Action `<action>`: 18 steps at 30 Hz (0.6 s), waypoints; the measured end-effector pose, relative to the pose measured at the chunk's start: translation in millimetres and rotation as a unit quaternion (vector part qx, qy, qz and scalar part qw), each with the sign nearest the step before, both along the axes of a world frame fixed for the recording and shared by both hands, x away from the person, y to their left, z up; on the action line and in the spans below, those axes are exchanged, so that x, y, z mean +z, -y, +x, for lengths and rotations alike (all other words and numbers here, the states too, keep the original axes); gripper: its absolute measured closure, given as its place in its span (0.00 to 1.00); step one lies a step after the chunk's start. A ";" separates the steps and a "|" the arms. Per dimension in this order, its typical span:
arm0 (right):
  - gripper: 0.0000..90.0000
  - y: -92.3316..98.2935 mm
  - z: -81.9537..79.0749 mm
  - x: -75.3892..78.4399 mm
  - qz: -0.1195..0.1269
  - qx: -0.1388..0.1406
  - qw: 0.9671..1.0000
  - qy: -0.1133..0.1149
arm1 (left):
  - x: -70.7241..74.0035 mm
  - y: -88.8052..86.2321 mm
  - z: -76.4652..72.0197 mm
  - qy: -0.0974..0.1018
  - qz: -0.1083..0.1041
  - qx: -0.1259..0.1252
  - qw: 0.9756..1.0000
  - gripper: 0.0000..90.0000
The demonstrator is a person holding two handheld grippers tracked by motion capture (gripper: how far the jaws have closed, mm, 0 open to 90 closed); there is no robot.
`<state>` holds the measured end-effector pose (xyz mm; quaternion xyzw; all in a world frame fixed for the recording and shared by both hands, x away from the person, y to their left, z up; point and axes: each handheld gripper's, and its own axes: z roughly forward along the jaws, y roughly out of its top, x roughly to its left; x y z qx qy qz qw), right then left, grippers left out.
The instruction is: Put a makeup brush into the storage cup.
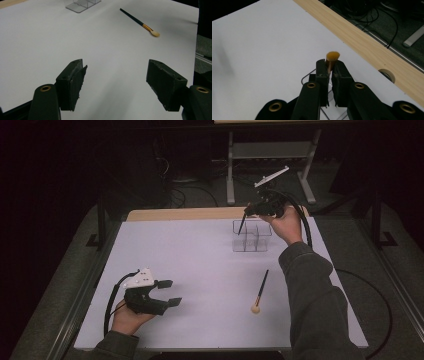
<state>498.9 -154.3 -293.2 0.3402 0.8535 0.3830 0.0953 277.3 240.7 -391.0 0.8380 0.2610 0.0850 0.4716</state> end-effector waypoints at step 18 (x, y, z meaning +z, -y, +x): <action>0.92 -3.9 0.9 -15.7 -0.003 -0.004 1.000 -0.006 | 0.2 -0.3 -0.2 -0.003 0.000 0.002 1.000 0.31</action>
